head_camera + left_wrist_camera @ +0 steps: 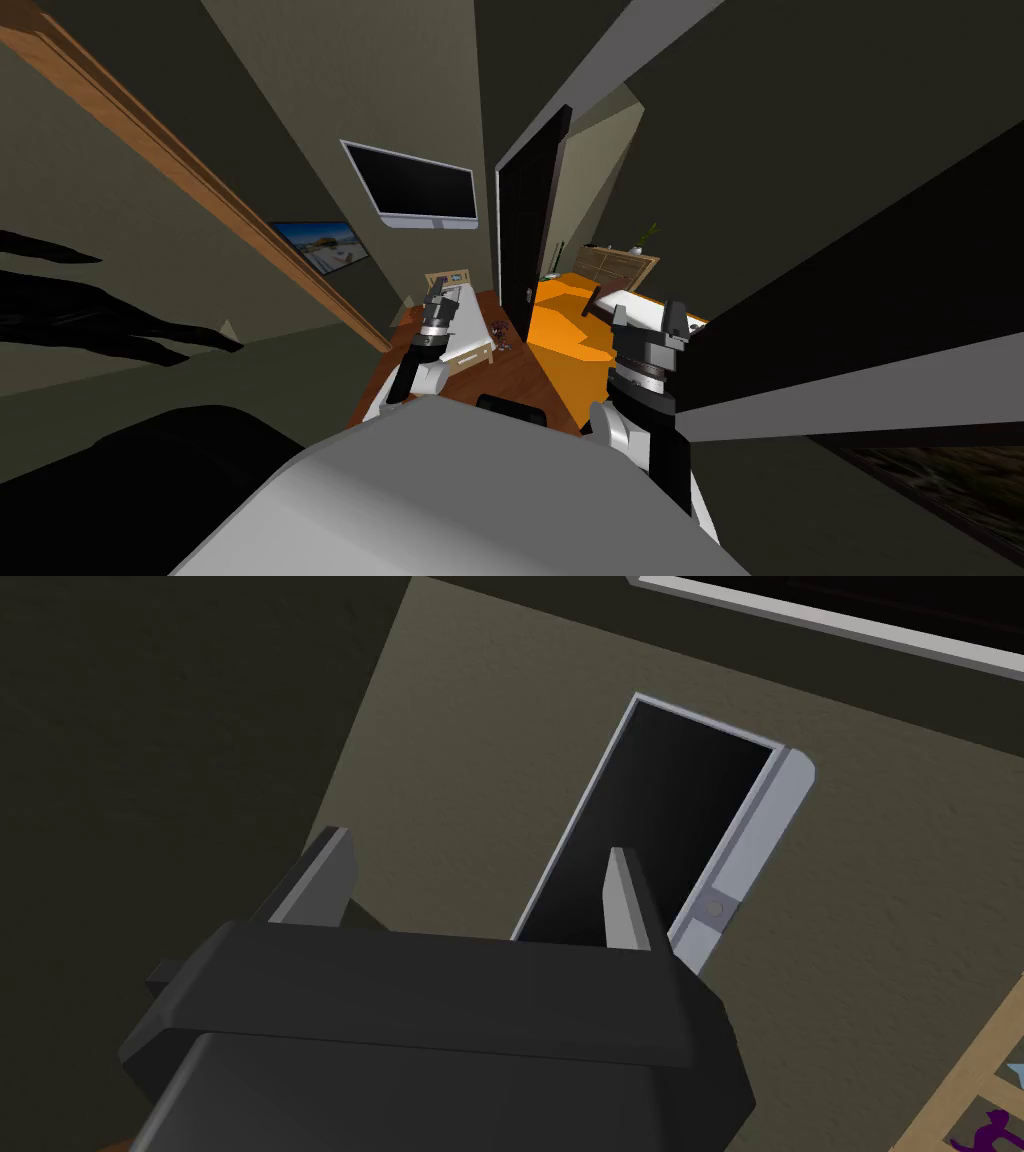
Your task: Push the door open
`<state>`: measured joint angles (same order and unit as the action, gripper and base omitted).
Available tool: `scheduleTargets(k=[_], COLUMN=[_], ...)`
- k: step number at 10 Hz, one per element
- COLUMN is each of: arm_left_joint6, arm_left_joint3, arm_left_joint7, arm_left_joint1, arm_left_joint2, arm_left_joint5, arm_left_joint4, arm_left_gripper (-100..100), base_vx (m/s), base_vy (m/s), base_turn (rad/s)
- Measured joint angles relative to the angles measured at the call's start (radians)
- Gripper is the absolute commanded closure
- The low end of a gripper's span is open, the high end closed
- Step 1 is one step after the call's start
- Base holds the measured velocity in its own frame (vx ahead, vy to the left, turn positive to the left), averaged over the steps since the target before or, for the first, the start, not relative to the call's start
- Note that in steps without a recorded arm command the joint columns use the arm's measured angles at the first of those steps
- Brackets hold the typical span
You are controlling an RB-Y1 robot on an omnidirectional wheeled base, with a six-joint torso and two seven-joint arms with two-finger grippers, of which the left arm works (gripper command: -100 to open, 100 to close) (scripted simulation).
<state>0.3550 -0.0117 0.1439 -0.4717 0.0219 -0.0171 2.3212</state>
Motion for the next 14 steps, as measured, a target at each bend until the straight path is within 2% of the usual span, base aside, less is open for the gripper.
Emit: scheduleTargets(k=[7, 9, 13, 14], arm_left_joint6=[0.056, 0.081, 0.122, 0.133], arm_left_joint3=[-0.032, -0.046, -0.068, -0.074], arm_left_joint7=[0.023, 0.028, 0.047, 0.05], arm_left_joint1=[0.045, 0.053, 0.088, 0.105], arm_left_joint2=[0.041, 0.05, 0.078, 0.084], arm_left_joint5=[0.007, 0.008, 0.014, 0.015], arm_left_joint4=[-0.135, -0.179, -0.278, -0.313], arm_left_gripper=[-100, -100, -100, -100], base_vx=[0.021, 0.047, 0.047, 0.057], base_vy=[-0.023, -0.031, -0.031, -0.032], base_turn=[-0.062, -0.078, -0.079, -0.085])
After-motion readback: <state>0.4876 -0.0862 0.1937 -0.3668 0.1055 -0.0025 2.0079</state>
